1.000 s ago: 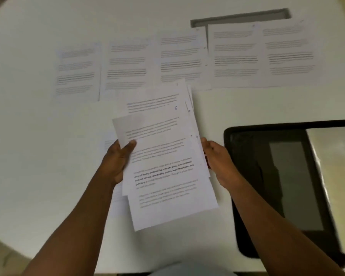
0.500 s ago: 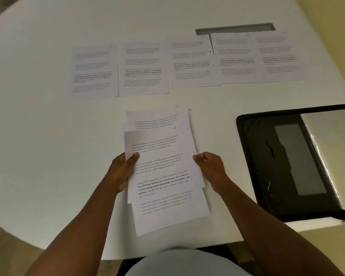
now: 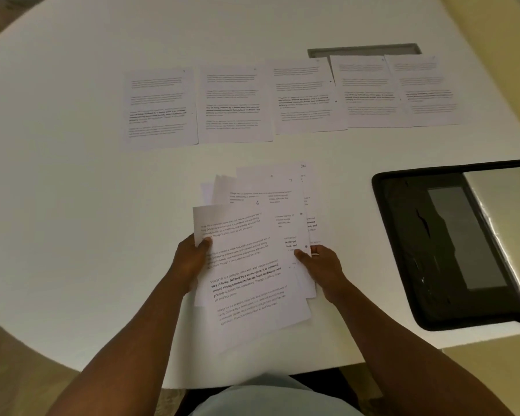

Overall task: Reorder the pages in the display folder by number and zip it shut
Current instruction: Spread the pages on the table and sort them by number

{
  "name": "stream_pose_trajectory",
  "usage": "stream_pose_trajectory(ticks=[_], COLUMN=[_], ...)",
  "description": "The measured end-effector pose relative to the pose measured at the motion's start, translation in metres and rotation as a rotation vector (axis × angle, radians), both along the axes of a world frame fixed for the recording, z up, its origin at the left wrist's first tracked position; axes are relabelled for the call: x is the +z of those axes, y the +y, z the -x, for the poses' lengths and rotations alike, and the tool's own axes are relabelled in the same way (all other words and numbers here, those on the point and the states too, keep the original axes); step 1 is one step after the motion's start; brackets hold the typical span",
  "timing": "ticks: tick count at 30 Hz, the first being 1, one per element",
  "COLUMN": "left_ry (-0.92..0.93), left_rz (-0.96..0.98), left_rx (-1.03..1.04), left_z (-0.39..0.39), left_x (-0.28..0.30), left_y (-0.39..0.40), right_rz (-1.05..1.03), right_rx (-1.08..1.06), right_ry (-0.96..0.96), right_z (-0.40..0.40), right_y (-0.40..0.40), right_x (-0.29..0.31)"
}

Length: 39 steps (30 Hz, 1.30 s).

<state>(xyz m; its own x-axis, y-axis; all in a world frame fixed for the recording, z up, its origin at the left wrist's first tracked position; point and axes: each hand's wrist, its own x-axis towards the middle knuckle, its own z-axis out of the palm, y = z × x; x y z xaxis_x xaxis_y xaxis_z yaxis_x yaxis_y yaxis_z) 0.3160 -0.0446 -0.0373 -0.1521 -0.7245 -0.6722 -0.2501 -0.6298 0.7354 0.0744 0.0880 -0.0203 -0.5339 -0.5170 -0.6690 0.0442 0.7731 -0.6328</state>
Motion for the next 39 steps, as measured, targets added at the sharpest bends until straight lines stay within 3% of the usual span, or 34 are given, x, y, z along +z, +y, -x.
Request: stream_pose_trajectory(ticks=[8,13,18,24,32,39], left_ry=[0.309,0.313,0.104,-0.051,-0.567,-0.974], left_rz=[-0.292,-0.37,-0.113,0.099,0.372,0.521], left_rx=[0.169,0.187,0.124,0.201,0.112,0.0], left_z=[-0.006,-0.014,-0.02,-0.082,-0.205,-0.206], left_x=[0.003,0.001,0.004,0.015,0.023,0.002], left_y=[0.004,0.005,-0.011,-0.07,-0.174,-0.184], right_rz=[0.036,0.105,0.177,0.185,0.198,0.2], right_rx=[-0.087,-0.086,-0.066,-0.146,-0.171,-0.134], right_ry=[-0.197,-0.287,-0.2,-0.19,-0.189,-0.141], right_z=[-0.01,-0.004,0.005,0.011,-0.002,-0.02], right_y=[-0.009,-0.012,-0.017,-0.026,-0.041,-0.062], right_x=[0.005,0.006,0.008,-0.005,-0.01,-0.007])
